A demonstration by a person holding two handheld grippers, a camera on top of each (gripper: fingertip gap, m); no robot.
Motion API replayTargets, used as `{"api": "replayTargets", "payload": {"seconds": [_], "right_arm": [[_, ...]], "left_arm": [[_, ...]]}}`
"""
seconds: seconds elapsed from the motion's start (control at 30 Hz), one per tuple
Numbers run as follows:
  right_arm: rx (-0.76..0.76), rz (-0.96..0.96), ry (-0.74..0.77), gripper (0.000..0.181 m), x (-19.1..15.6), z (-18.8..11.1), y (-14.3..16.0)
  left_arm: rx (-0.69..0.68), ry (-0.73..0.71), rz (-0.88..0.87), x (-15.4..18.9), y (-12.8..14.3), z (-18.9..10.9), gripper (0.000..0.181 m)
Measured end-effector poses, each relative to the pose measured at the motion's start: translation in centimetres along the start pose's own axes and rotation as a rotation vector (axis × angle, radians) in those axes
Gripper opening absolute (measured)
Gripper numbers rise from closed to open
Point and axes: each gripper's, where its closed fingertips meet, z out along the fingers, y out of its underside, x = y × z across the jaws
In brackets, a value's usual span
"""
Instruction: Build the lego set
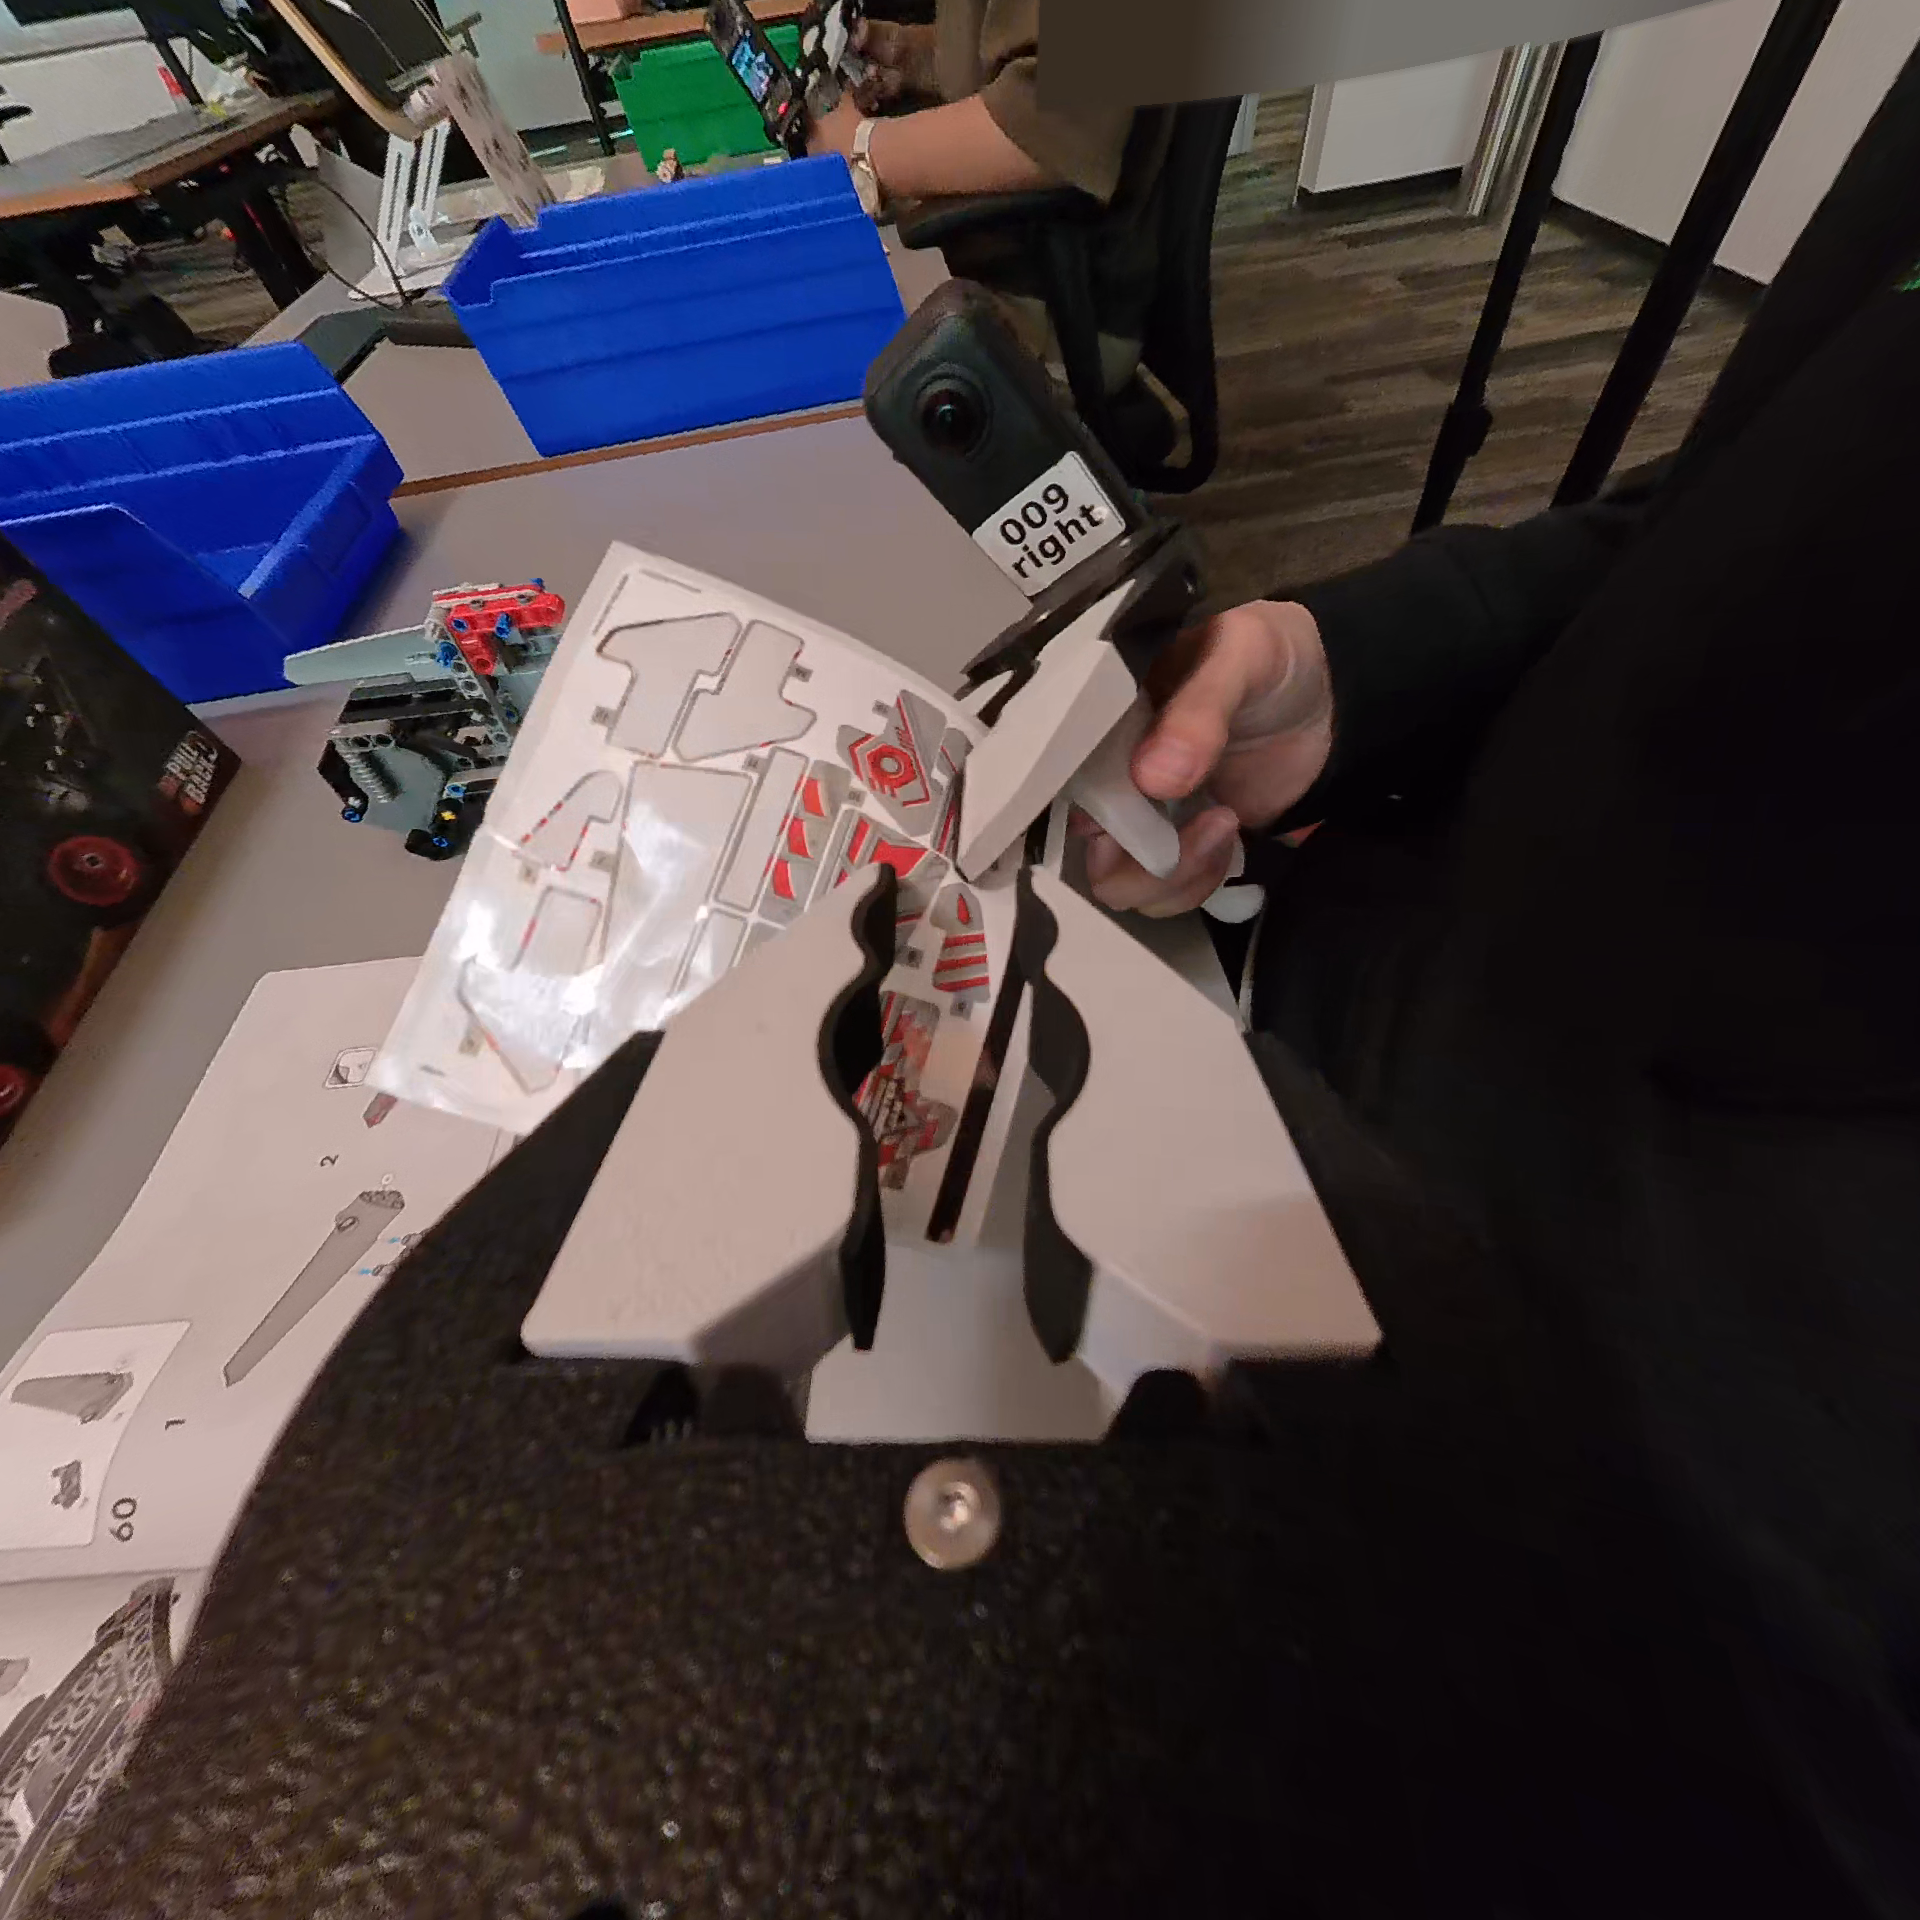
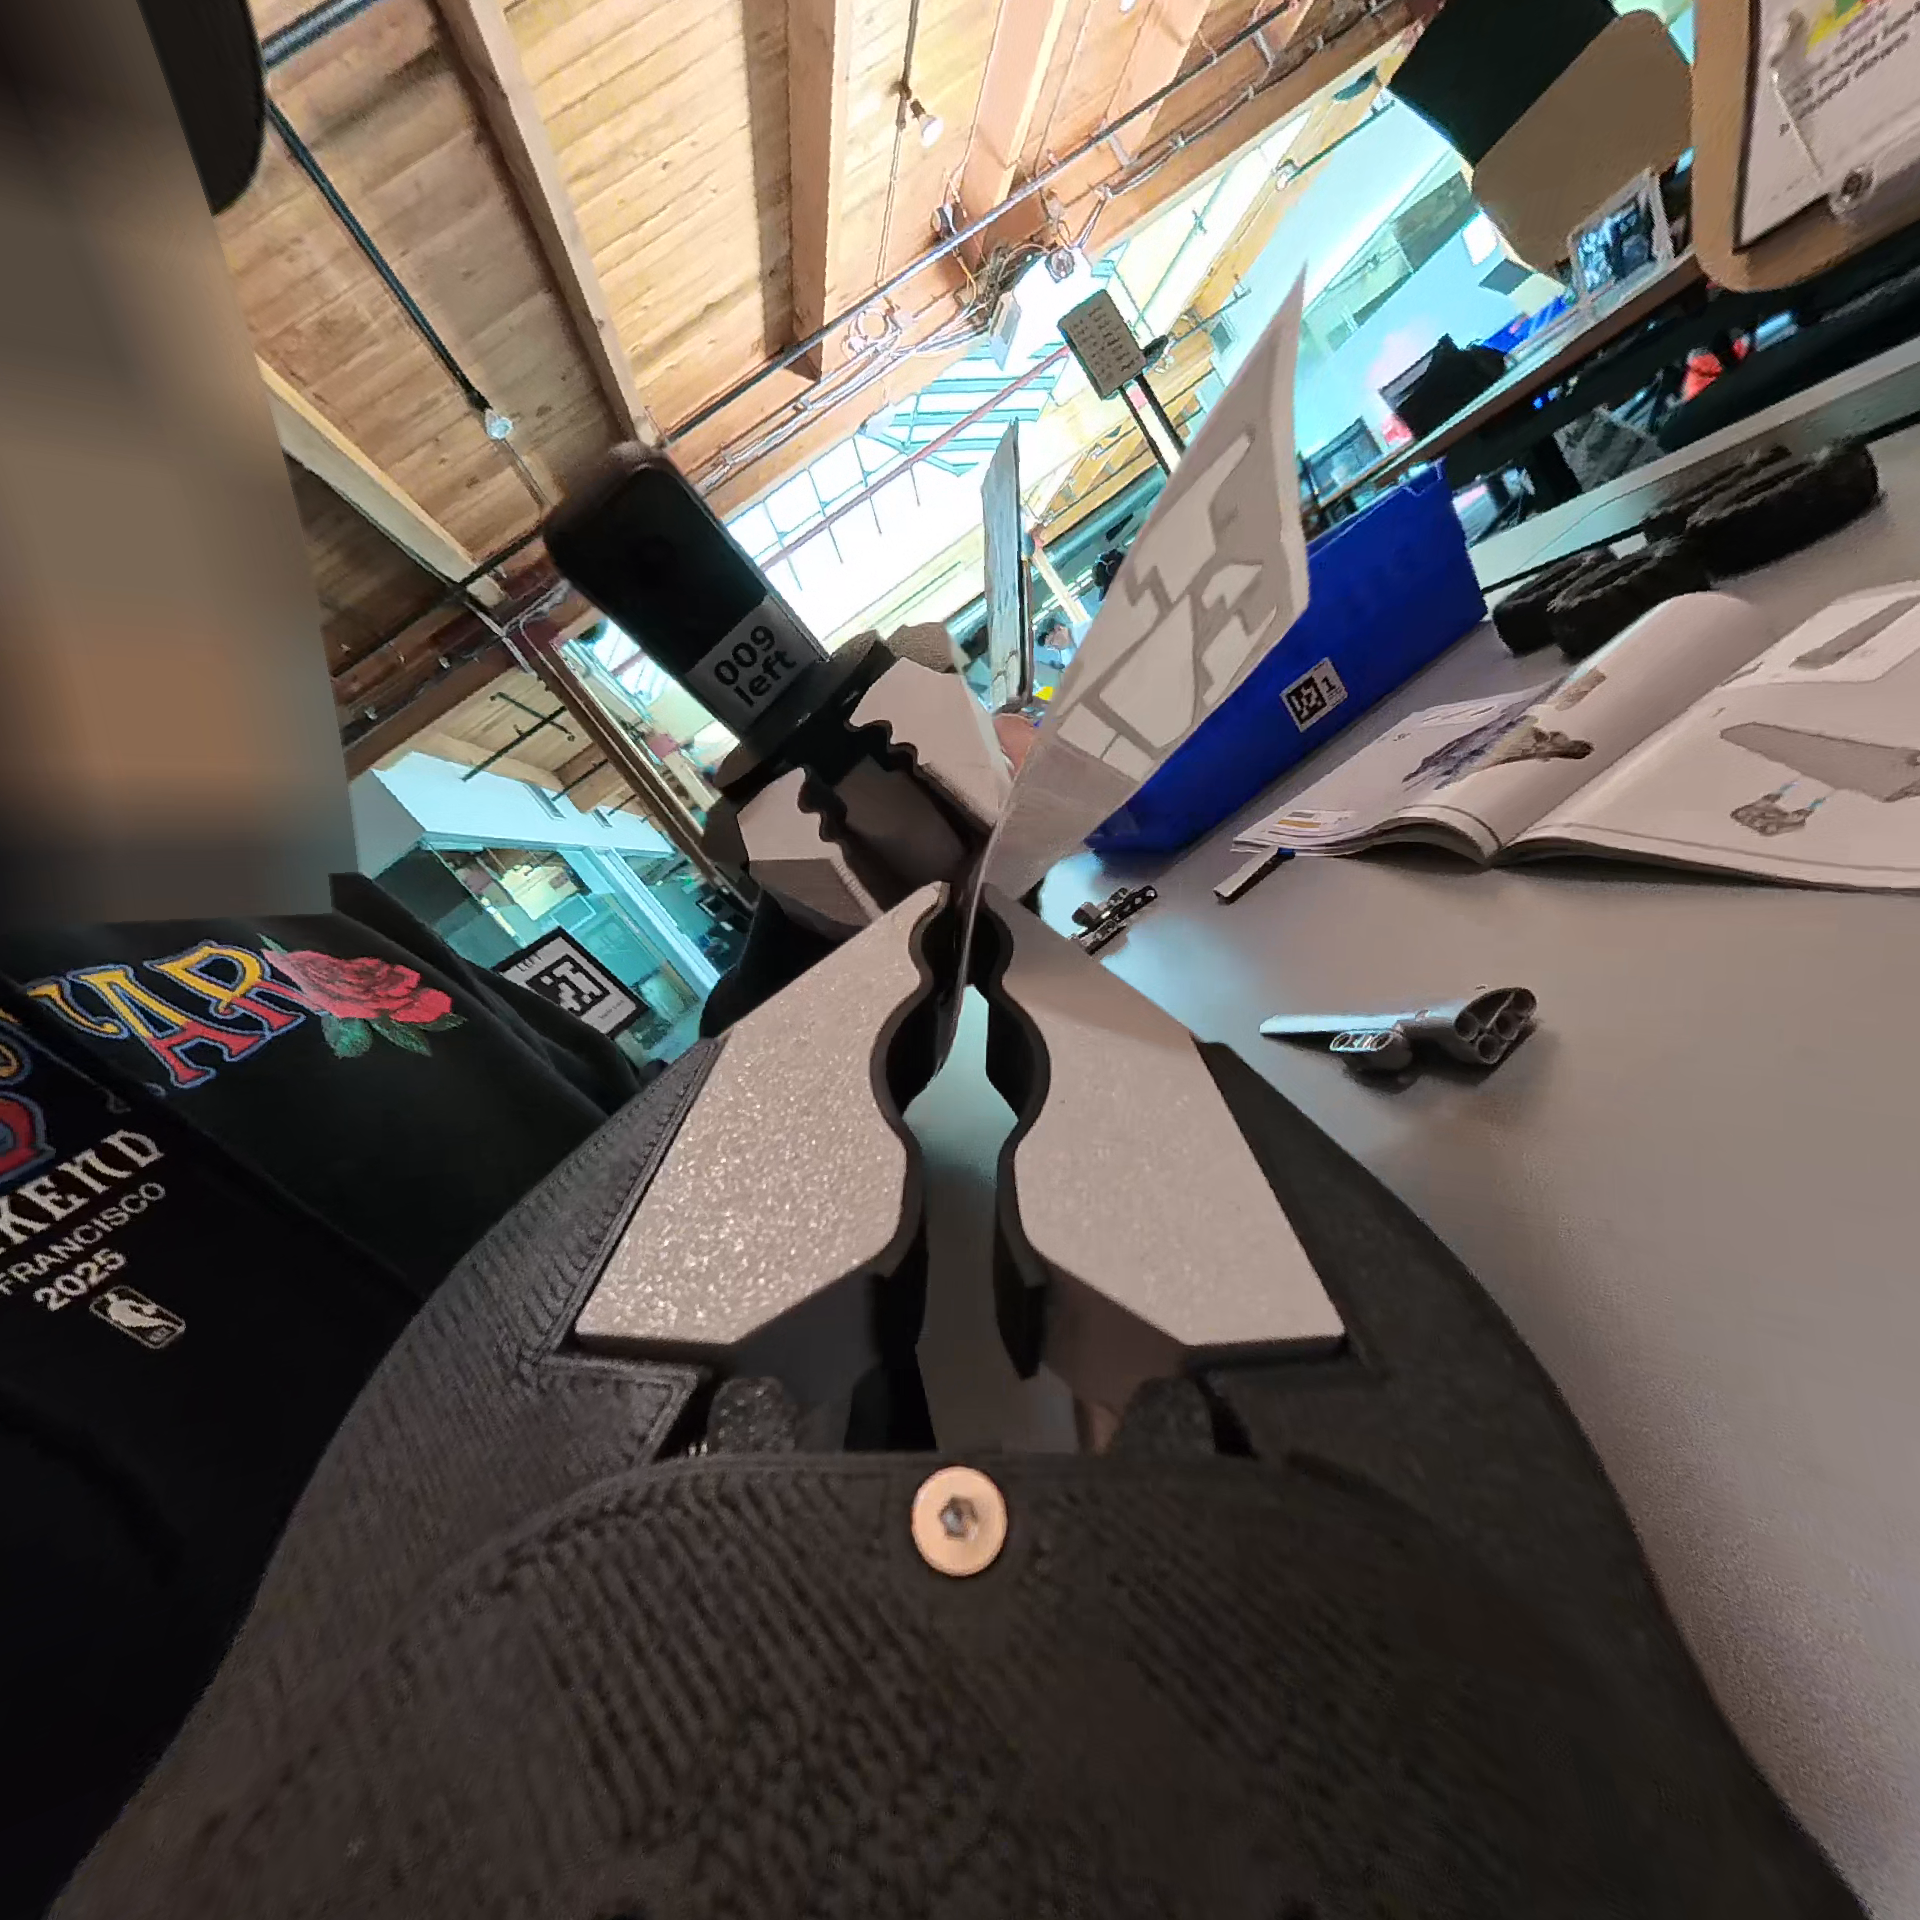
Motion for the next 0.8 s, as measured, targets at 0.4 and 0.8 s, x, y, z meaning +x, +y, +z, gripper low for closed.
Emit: {"api": "replayTargets", "payload": {"seconds": [0.4, 0.8], "right_arm": [[-0.050, -0.152, -0.048, 0.005, -1.5, 0.2, 0.8], [-0.137, -0.401, 0.028, 0.000, -1.9, 0.1, 1.3]], "left_arm": [[0.017, 0.108, -0.054, 1.1, 0.3, 0.0, 0.018], [-0.011, 0.090, 0.097, 1.7, 0.3, 0.0, 0.015]]}}
